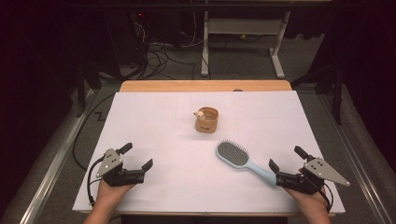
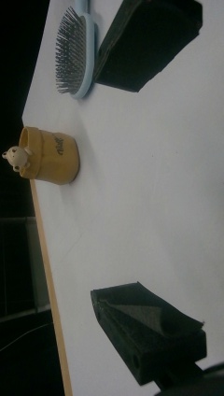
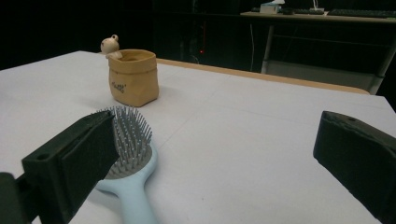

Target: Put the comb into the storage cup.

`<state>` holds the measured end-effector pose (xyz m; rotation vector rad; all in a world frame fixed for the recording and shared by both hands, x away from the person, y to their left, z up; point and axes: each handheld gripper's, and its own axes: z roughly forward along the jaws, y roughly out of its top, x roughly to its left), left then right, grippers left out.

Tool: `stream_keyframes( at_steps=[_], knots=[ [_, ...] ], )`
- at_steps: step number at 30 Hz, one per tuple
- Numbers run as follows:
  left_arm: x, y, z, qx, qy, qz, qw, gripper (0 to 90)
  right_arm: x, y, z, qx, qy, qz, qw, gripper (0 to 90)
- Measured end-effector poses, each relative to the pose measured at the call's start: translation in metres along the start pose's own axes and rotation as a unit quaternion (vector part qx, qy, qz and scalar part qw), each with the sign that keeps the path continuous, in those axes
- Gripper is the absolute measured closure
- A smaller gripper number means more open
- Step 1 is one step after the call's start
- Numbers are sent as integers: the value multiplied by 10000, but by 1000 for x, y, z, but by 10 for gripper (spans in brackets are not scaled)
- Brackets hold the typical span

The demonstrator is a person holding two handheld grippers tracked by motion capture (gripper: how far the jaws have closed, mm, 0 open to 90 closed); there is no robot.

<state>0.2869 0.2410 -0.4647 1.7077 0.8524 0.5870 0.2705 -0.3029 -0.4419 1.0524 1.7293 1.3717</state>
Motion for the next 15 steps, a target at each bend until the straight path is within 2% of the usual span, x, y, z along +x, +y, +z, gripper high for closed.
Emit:
stream_keyframes(
  at_steps=[10, 15],
  knots=[
    [-1, 0, 2, 166, -227, -153, 9995, 29, 2, -1, 2, 170, 71, -77, 9998, 1],
    [-1, 0, 2, 181, -258, -110, 9994, 29, 3, 0, 3, 258, 102, -132, 9995, 1]
  ],
)
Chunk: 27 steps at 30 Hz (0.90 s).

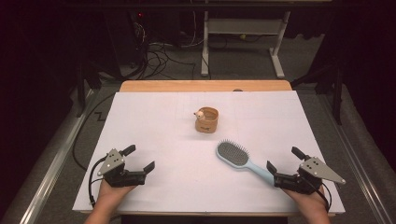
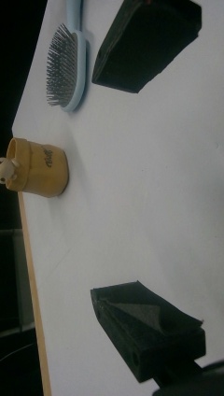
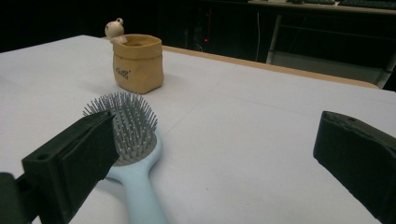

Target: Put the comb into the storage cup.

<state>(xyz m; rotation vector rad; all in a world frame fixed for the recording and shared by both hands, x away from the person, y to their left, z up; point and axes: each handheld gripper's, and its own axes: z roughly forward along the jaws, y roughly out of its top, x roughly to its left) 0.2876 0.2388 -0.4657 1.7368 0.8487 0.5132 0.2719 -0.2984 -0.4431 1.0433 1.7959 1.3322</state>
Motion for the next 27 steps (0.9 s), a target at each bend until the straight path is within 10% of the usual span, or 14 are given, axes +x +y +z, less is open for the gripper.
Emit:
stream_keyframes(
  at_steps=[27],
  knots=[
    [-1, -4, 2, -121, -29, 74, 9999, 4, 0, -8, 11, 942, 379, -147, 9947, 0]
  ],
)
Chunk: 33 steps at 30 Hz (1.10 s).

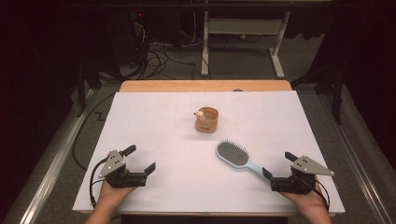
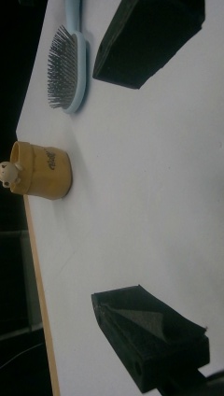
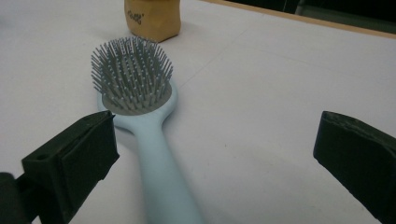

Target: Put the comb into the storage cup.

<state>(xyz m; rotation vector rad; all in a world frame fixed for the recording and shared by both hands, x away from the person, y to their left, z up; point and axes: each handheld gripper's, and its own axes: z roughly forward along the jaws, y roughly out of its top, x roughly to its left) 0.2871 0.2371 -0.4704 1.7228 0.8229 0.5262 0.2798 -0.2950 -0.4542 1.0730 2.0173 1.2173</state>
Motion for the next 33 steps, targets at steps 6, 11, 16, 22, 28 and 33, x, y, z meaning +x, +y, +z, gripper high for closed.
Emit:
stream_keyframes(
  at_steps=[6, 11, 16, 22, 28, 33],
  knots=[
    [0, 0, 0, 0, -17, 12, 10000, 4, 2, -1, 3, 187, 94, -73, 9998, 1],
    [0, 0, 0, 26, -50, 8, 10000, 4, 3, -3, 6, 318, 183, -84, 9993, 1],
    [0, 0, 0, 28, -61, 13, 10000, 4, 4, -4, 8, 476, 277, -117, 9984, 1],
    [-1, 0, 0, 22, -82, 32, 10000, 4, 6, -5, 10, 615, 381, -161, 9973, 1],
    [-1, 0, 0, 17, -96, 34, 9999, 4, 6, -6, 11, 692, 432, -195, 9965, 1],
    [-1, 0, 0, 20, -103, 39, 9999, 4, 7, -6, 12, 745, 463, -199, 9959, 1]
  ],
)
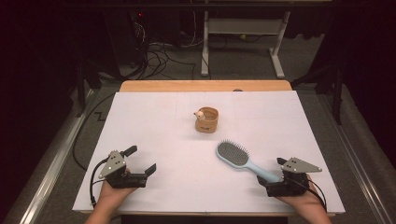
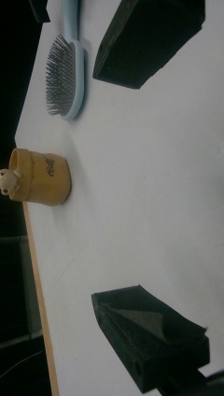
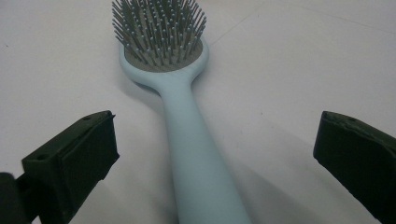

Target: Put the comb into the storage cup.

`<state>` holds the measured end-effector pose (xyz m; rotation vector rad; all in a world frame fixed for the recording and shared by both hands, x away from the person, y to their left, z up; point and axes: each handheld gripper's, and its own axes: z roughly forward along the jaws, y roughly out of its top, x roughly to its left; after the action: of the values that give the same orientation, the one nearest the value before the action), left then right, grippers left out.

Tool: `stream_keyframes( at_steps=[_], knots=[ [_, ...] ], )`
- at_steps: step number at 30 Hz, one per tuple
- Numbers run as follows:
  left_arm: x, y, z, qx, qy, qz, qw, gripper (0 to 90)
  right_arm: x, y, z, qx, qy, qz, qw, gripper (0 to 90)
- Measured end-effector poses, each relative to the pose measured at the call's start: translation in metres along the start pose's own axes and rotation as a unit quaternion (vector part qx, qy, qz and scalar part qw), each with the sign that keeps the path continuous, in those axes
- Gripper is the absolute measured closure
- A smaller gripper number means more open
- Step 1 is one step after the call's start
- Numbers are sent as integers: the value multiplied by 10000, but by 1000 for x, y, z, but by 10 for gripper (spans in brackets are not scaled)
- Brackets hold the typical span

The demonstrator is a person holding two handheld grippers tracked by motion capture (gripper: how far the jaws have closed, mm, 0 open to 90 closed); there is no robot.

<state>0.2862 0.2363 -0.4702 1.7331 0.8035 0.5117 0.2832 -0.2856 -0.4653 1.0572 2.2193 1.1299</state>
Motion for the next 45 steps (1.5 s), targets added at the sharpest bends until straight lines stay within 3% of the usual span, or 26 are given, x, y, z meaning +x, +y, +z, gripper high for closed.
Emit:
stream_keyframes(
  at_steps=[13, 15, 19, 25, 32, 40, 41, 44, 45],
  knots=[
    [0, 0, 0, -24, 48, -53, 10000, 4, 1, 1, 3, 241, 7, -109, 9997, 1],
    [1, 0, -1, -63, 71, -53, 9999, 4, 2, 4, 6, 487, -39, -152, 9987, 0],
    [4, 1, -2, -111, 71, -181, 9997, 4, 3, 9, 9, 676, -103, -193, 9975, 0],
    [6, 1, -2, -136, 143, -178, 9996, 4, 2, 12, 12, 937, -90, -268, 9952, 1],
    [2, 1, 3, -95, 13, -58, 9999, 4, 1, 16, 12, 1276, 82, -303, 9913, 1],
    [1, 0, 5, 43, -54, -46, 10000, 4, 1, 25, 12, 1735, 243, -451, 9835, 1],
    [1, 0, 5, 35, -58, -33, 10000, 4, 1, 27, 12, 1869, 280, -493, 9807, 1],
    [0, 1, 5, 34, -65, -22, 10000, 4, 0, 29, 13, 2035, 312, -497, 9773, 1],
    [0, 1, 5, 25, -62, -20, 10000, 4, 0, 29, 13, 2035, 312, -497, 9773, 1]
  ],
)
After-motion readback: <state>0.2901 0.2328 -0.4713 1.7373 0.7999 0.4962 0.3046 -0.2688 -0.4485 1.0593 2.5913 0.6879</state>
